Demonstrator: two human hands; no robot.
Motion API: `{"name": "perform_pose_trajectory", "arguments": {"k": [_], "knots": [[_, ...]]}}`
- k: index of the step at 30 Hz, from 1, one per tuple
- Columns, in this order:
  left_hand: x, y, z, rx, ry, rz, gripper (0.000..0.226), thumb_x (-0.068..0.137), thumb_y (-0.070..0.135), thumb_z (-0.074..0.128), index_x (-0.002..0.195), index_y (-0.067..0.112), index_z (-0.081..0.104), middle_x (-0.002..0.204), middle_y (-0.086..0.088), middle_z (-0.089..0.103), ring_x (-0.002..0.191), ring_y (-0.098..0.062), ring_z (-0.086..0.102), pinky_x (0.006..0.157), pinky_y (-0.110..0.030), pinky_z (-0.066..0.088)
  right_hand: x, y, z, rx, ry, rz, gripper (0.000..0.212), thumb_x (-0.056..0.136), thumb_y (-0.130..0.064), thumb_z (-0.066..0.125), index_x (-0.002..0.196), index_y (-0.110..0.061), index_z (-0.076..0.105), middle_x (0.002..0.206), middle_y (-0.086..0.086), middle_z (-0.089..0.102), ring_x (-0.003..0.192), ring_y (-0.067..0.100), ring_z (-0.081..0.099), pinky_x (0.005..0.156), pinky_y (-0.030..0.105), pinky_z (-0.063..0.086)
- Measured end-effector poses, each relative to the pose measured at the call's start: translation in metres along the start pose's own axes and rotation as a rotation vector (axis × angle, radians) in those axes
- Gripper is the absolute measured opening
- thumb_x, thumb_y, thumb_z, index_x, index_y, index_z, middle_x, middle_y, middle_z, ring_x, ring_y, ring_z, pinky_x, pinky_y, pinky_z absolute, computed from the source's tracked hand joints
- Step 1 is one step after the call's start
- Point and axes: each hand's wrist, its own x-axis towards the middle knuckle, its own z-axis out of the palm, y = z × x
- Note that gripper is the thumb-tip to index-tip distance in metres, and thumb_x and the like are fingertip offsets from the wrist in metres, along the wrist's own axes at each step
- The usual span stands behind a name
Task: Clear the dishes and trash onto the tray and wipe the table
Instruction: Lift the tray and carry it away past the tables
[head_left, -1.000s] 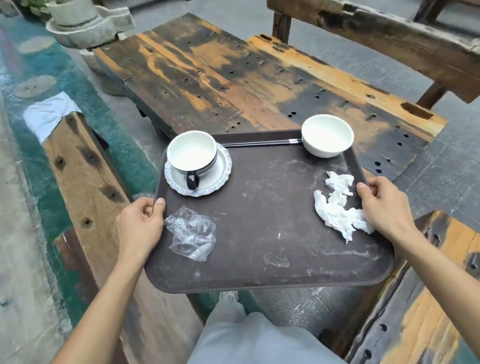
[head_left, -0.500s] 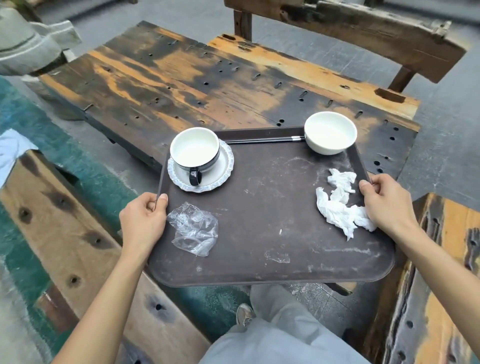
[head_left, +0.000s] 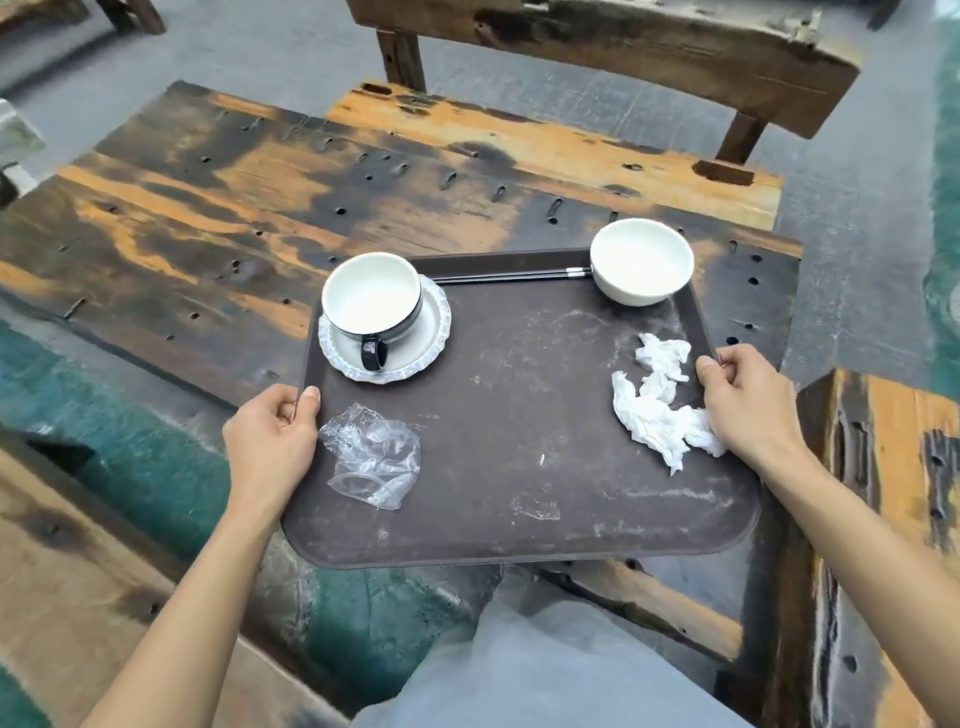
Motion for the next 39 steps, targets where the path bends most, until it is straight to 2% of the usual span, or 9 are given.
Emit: {"name": "perform_pose_trajectory", "arguments": {"k": [5, 12, 18, 21, 26, 32, 36, 39], "knots": [[0.039, 0.014, 0.027, -0.028, -0.036, 0.024, 0.032, 0.089, 0.046, 0.059, 0.067, 0.023, 0.061, 0.056, 0.002, 0.058, 0.056, -0.008, 0.055, 0.063, -0.027, 0.045, 0.020, 0.003, 0.008, 0.005, 0.058, 0.029, 0.017, 0.096, -0.038, 0.048, 0.091, -0.023, 0.054, 0.073, -0.009, 0.061, 0.075, 0.024, 0.057, 0.070, 0.035, 0.036], [0.090, 0.024, 0.074, -0.067, -0.134, 0.071, 0.031, 0.089, 0.048, 0.059, 0.070, 0.024, 0.063, 0.057, 0.003, 0.059, 0.054, -0.007, 0.050, 0.060, -0.017, 0.040, 0.034, 0.016, 0.025, 0.043, 0.144, 0.106, 0.009, 0.097, -0.033, 0.051, 0.094, -0.025, 0.053, 0.074, -0.017, 0.057, 0.075, 0.020, 0.054, 0.070, 0.033, 0.033], [0.128, 0.022, 0.123, -0.129, -0.219, 0.151, 0.030, 0.091, 0.043, 0.060, 0.069, 0.024, 0.060, 0.059, 0.005, 0.057, 0.053, -0.002, 0.047, 0.056, -0.013, 0.036, 0.041, 0.033, 0.055, 0.040, 0.211, 0.205, 0.017, 0.098, -0.033, 0.049, 0.097, -0.018, 0.055, 0.074, -0.007, 0.060, 0.075, 0.025, 0.056, 0.068, 0.036, 0.036], [0.147, 0.012, 0.155, -0.146, -0.253, 0.166, 0.030, 0.093, 0.042, 0.059, 0.071, 0.022, 0.059, 0.058, 0.000, 0.055, 0.054, -0.005, 0.046, 0.060, -0.022, 0.040, 0.042, 0.044, 0.078, 0.017, 0.253, 0.265, 0.019, 0.098, -0.035, 0.047, 0.097, -0.017, 0.053, 0.076, 0.000, 0.061, 0.074, 0.026, 0.056, 0.067, 0.037, 0.037], [0.171, -0.011, 0.207, -0.110, -0.325, 0.197, 0.030, 0.094, 0.041, 0.058, 0.073, 0.019, 0.058, 0.057, -0.001, 0.055, 0.057, -0.017, 0.050, 0.061, -0.031, 0.042, 0.047, 0.065, 0.121, -0.020, 0.285, 0.361, 0.015, 0.097, -0.038, 0.046, 0.095, -0.023, 0.051, 0.076, -0.004, 0.060, 0.075, 0.023, 0.055, 0.069, 0.034, 0.035], [0.184, -0.038, 0.257, -0.041, -0.415, 0.222, 0.029, 0.095, 0.039, 0.058, 0.073, 0.021, 0.060, 0.058, 0.003, 0.057, 0.060, -0.017, 0.054, 0.058, -0.025, 0.041, 0.049, 0.100, 0.171, -0.039, 0.292, 0.432, 0.018, 0.098, -0.037, 0.046, 0.096, -0.021, 0.052, 0.078, -0.003, 0.061, 0.075, 0.023, 0.057, 0.070, 0.035, 0.038], [0.188, -0.046, 0.283, 0.023, -0.472, 0.210, 0.026, 0.096, 0.033, 0.061, 0.073, 0.020, 0.060, 0.059, 0.003, 0.058, 0.057, -0.016, 0.055, 0.059, -0.030, 0.043, 0.057, 0.120, 0.194, -0.059, 0.271, 0.462, 0.019, 0.099, -0.033, 0.048, 0.098, -0.015, 0.054, 0.080, 0.001, 0.063, 0.076, 0.028, 0.059, 0.070, 0.035, 0.039], [0.189, -0.048, 0.300, 0.053, -0.499, 0.175, 0.025, 0.097, 0.031, 0.061, 0.074, 0.020, 0.060, 0.059, 0.005, 0.058, 0.057, -0.012, 0.056, 0.058, -0.029, 0.041, 0.062, 0.130, 0.208, -0.085, 0.258, 0.476, 0.022, 0.099, -0.032, 0.047, 0.100, -0.012, 0.056, 0.082, 0.005, 0.064, 0.077, 0.030, 0.059, 0.070, 0.036, 0.040]]}}
